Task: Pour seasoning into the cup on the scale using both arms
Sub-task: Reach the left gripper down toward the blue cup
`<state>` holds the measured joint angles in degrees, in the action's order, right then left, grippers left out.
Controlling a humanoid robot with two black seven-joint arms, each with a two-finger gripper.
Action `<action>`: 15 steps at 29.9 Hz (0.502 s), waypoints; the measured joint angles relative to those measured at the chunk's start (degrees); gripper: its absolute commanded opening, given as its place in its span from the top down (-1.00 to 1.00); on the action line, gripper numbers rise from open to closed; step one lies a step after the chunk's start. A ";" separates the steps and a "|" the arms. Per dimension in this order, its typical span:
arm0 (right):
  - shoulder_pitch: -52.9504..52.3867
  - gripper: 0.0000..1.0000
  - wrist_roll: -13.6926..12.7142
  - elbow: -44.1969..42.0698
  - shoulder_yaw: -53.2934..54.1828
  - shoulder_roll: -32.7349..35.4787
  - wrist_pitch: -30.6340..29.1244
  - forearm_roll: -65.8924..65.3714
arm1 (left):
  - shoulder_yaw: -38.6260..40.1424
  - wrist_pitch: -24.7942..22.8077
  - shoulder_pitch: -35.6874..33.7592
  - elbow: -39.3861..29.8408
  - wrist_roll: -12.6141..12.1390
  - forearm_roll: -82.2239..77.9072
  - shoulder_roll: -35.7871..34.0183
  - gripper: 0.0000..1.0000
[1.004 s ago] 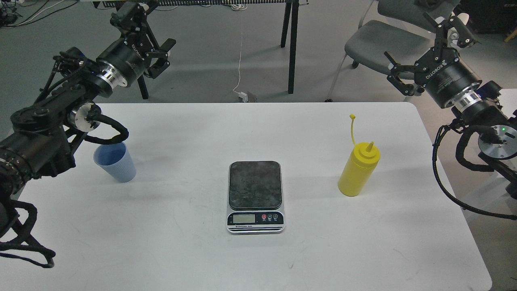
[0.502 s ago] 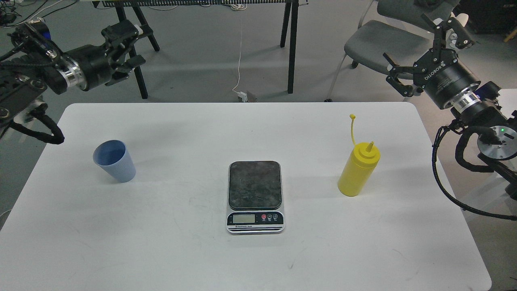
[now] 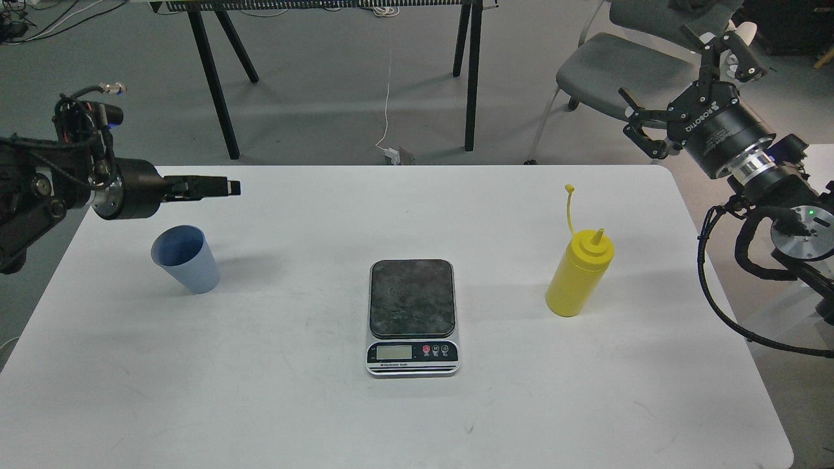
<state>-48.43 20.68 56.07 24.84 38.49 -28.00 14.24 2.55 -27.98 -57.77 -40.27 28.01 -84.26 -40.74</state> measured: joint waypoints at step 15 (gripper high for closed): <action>0.09 -0.99 0.06 0.16 -0.03 -0.74 0.00 0.00 | -2.56 1.89 0.79 0.56 0.00 -0.48 -3.54 -0.98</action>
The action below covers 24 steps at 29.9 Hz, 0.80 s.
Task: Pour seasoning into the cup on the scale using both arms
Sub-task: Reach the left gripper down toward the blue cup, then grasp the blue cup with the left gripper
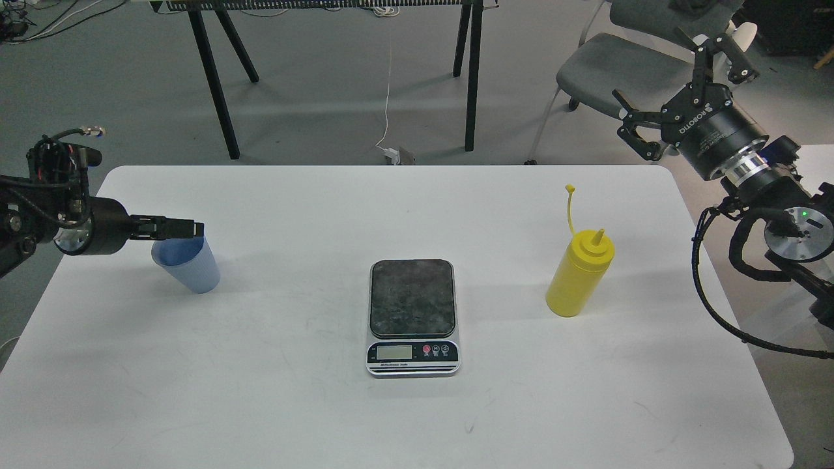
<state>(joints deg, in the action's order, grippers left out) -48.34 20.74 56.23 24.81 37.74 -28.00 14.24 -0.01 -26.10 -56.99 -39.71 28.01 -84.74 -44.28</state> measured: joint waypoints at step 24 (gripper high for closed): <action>-0.08 -0.99 0.01 0.24 0.07 -0.01 0.00 -0.01 | -0.70 7.86 6.74 9.00 -0.01 0.08 3.91 -0.75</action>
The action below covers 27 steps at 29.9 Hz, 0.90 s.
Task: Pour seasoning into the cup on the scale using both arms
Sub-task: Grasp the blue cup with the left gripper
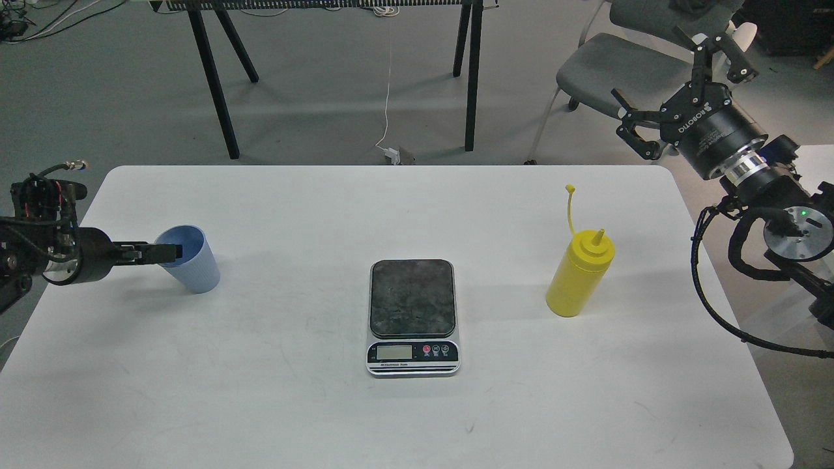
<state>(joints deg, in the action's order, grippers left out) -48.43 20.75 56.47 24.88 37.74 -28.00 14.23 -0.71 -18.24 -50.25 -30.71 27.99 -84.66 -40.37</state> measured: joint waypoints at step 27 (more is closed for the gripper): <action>0.61 -0.99 0.18 -0.22 0.08 -0.11 0.00 -0.08 | -3.03 -3.37 -6.43 -5.58 0.01 -0.42 -2.89 0.89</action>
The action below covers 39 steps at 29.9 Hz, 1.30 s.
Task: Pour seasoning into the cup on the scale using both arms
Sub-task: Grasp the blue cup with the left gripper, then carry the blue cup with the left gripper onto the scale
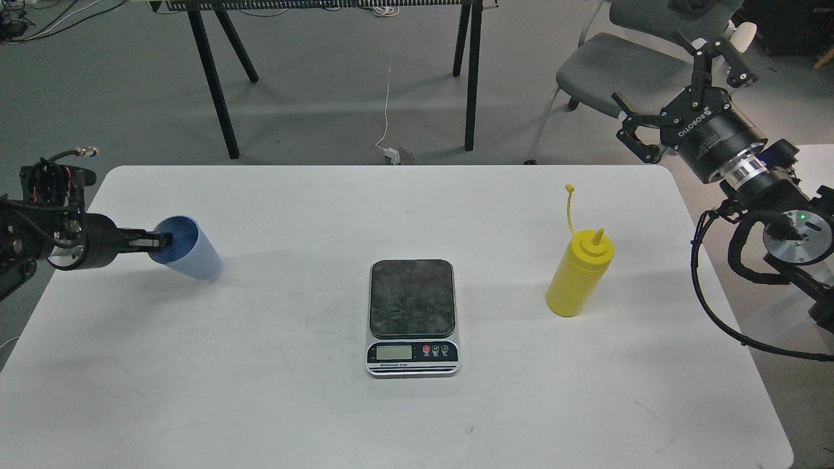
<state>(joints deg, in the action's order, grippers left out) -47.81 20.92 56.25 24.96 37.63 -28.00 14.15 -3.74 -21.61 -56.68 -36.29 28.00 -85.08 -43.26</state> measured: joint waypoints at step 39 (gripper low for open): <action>0.37 -0.99 0.08 -0.53 4.39 -0.22 0.00 0.09 | -5.81 -6.40 -14.95 -14.50 0.00 -9.67 26.08 0.83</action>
<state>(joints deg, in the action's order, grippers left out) -47.45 21.00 55.72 29.36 37.41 -28.00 14.24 -9.55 -28.00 -71.63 -50.79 28.00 -94.75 -17.19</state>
